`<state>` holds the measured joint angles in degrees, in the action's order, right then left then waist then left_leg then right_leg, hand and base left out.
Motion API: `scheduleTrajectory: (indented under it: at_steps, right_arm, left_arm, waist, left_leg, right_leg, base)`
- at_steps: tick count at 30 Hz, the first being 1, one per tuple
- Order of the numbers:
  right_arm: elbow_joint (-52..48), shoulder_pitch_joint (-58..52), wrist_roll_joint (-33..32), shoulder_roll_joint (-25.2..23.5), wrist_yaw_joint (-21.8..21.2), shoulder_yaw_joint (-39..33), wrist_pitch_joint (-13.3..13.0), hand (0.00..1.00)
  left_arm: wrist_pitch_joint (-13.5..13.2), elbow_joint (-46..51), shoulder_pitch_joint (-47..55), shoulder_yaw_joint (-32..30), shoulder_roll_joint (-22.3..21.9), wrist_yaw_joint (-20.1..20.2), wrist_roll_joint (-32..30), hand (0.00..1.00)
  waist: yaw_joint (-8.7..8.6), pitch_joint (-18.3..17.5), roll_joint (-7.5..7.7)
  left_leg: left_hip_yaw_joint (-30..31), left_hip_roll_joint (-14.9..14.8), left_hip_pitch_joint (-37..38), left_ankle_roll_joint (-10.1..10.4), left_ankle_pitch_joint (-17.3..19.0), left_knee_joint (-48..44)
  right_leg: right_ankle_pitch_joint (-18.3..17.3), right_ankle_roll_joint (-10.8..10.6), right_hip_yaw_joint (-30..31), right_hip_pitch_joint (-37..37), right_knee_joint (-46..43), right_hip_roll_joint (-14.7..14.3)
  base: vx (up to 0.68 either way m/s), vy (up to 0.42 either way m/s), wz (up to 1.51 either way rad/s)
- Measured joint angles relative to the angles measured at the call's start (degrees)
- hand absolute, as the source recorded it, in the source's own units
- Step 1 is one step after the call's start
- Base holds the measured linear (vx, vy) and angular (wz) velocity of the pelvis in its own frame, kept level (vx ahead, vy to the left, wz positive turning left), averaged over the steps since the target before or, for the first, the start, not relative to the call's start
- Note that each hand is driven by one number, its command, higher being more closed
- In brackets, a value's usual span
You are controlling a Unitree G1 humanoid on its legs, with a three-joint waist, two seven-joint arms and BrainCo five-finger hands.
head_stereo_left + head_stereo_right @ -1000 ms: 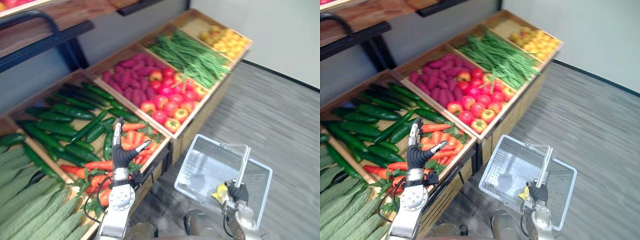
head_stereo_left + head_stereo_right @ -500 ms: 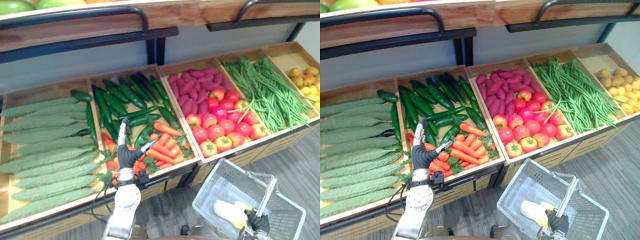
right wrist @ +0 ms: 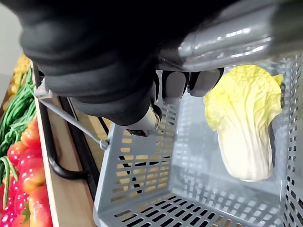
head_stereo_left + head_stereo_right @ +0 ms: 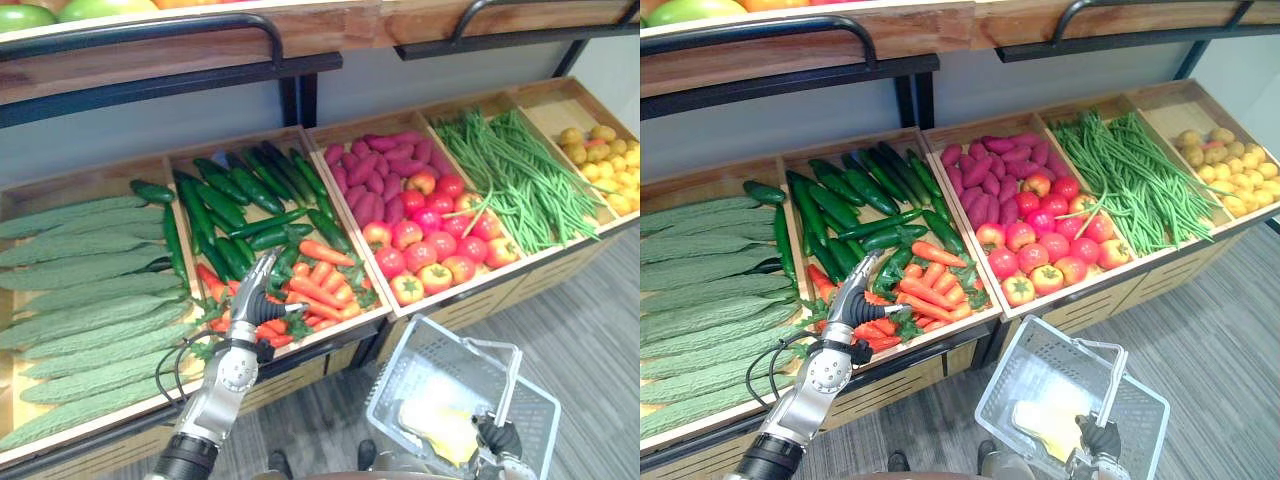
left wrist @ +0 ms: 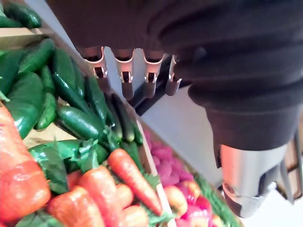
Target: Pick vegetable in the basket
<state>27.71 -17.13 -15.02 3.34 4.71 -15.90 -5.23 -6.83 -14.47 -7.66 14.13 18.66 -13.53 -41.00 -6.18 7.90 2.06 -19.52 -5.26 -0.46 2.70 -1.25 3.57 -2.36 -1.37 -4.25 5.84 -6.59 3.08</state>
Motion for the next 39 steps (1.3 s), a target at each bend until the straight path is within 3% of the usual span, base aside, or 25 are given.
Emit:
scheduleTrajectory:
  at_steps: [9,16,17,23,32,39]
  right_arm:
    - [-2.62,3.52,-0.07,0.88,-1.15,0.18,-0.05,1.0]
    - [-4.51,4.49,-0.26,2.43,-1.03,1.14,-1.37,1.0]
    - [-4.51,4.6,-0.76,2.84,-1.03,1.52,-1.58,1.0]
    - [-4.49,6.35,-2.98,3.86,-1.07,2.51,-1.92,1.0]
    - [-4.49,6.61,-3.44,4.01,-1.1,2.52,-2.04,1.0]
    - [-4.5,6.19,-3.29,3.62,-0.96,2.44,-2.16,1.0]
  left_arm:
    - [1.11,-8.36,-12.35,4.46,4.81,1.08,-9.47,0.0]
    - [2.71,-13.34,-20.12,7.78,5.27,-1.61,-14.39,0.0]
    - [2.77,-14.49,-21.24,8.55,5.28,-2.01,-15.76,1.0]
    - [2.45,-16.68,-27.37,11.48,7.73,-2.75,-20.62,1.0]
    - [1.31,-16.14,-26.52,14.25,8.94,-0.73,-19.95,1.0]
    - [2.45,-10.47,-18.39,6.91,7.37,-0.23,-16.88,1.0]
  waist:
    - [-2.38,5.08,0.48]
    - [-2.53,7.64,0.69]
    - [-2.6,7.73,0.64]
    - [-2.66,9.73,0.73]
    - [-3.13,9.8,0.66]
    - [-3.84,9.76,0.53]
  left_leg:
    - [-1.73,-0.02,-5.16,-0.78,0.66,-3.52]
    - [-2.19,-0.85,-9.32,-1.14,2.45,-8.25]
    - [-2.31,-0.91,-9.9,-1.25,2.57,-8.71]
    - [-2.59,-1.47,-11.09,-1.25,3.35,-10.5]
    - [-2.11,-1.47,-9.81,-1.51,3.12,-10.12]
    - [-1.2,-0.55,-6.41,-1.4,2.95,-8.18]
  right_leg:
    - [1.72,-0.6,2.67,4.85,0.3,0.22]
    - [2.8,-0.63,4.37,7.65,-0.04,0.1]
    - [2.96,-0.73,4.55,8.04,-0.07,0.12]
    - [3.78,-0.8,5.13,8.49,0.11,-0.02]
    - [4.01,-0.94,4.42,6.6,1.01,0.04]
    - [3.86,-1.17,4.02,3.38,1.96,0.45]
  base:
    - [0.0,0.01,-0.11]
    - [-0.03,0.0,-0.06]
    - [-0.05,-0.003,-0.08]
    - [-0.06,-0.002,-0.03]
    - [0.01,0.0,0.03]
    - [0.03,0.016,0.06]
